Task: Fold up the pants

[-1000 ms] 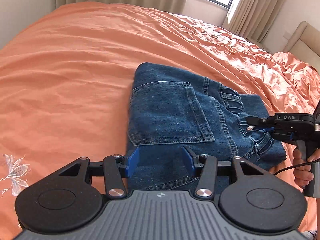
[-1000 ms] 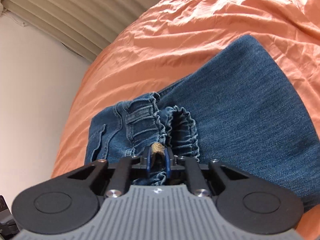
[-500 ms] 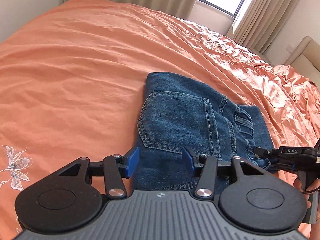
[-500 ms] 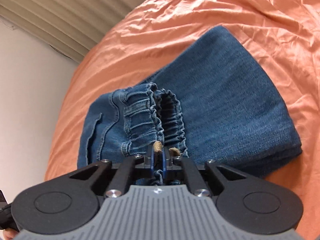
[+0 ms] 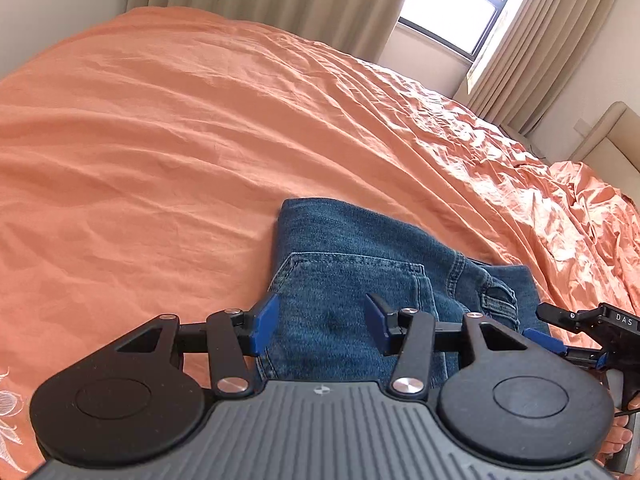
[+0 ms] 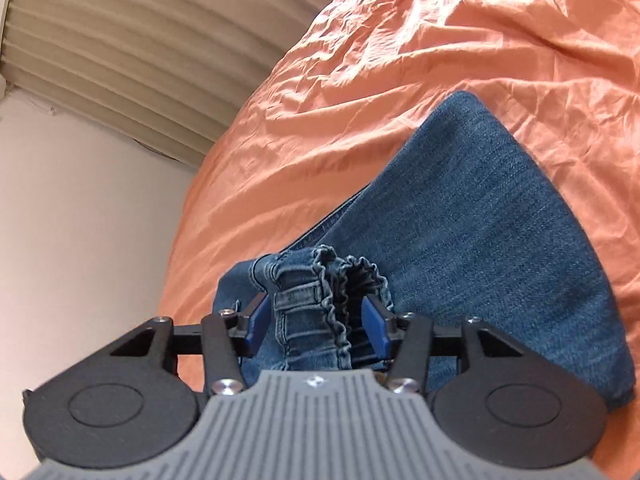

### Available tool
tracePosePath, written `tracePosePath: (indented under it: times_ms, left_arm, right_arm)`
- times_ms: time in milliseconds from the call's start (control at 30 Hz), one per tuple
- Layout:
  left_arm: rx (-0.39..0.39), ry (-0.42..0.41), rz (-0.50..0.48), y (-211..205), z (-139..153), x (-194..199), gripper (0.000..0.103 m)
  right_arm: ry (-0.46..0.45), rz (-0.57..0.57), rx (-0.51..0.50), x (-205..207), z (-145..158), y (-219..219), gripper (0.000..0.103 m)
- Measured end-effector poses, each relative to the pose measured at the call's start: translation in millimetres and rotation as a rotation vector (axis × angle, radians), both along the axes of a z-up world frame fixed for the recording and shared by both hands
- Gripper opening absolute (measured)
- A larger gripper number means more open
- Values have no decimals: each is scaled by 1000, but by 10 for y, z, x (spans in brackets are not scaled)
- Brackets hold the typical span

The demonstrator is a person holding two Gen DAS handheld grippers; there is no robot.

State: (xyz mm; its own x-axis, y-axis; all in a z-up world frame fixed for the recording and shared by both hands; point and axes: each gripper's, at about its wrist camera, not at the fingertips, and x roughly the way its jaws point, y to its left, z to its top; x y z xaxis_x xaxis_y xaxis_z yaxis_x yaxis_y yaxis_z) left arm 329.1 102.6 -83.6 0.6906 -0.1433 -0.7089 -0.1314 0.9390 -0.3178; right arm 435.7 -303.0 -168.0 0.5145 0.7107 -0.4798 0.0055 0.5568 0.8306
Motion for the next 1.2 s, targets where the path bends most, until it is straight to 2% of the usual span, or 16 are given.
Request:
tracePosePath:
  times_ms: [100,200,233,267,333,467,600,700,800,900,967,1100,1200]
  left_arm:
    - [-36,4,26,93,-81,120,57]
    - [-69,16,39,194,-136,196,57]
    - [-72,18,40,222,-146,206,57]
    - [-76,17,41,250,-155,204,57]
    - [-79,20,44,291,-163,186,57]
    - [-78,15,49,335,-150,104,56]
    - [-73,2,49,339,-95,38,55]
    - [-83,-7,44,323,-35,0,55]
    - [-70,-17,22,248,51,-6,55]
    - [-55,-20,-3,149,125,25,55]
    - [-42,-17,-24,73,149,71,55]
    - [-12,-8,-65,-127,130,176,55]
    - [-3,-4,-92,-283,89,253,55]
  right_arm:
    - [46,12,70,135,-177,95,47]
    - [63,21,71,247,-268,230,42]
    - [62,21,74,273,-292,263,39]
    - [64,19,82,292,-310,283,26]
    - [40,22,64,294,-257,324,20]
    - [-113,57,-51,157,179,454,15]
    - [-272,84,-112,-16,698,555,14]
    - [-349,81,-149,-94,943,578,14]
    - [-376,31,-145,-96,1076,454,14]
    - [-365,-50,-145,-90,1115,167,14]
    - [-320,-103,-189,-107,1058,-28,14]
    - [-189,-193,-259,-5,670,-290,14]
    - [-117,-212,-272,82,377,-405,14]
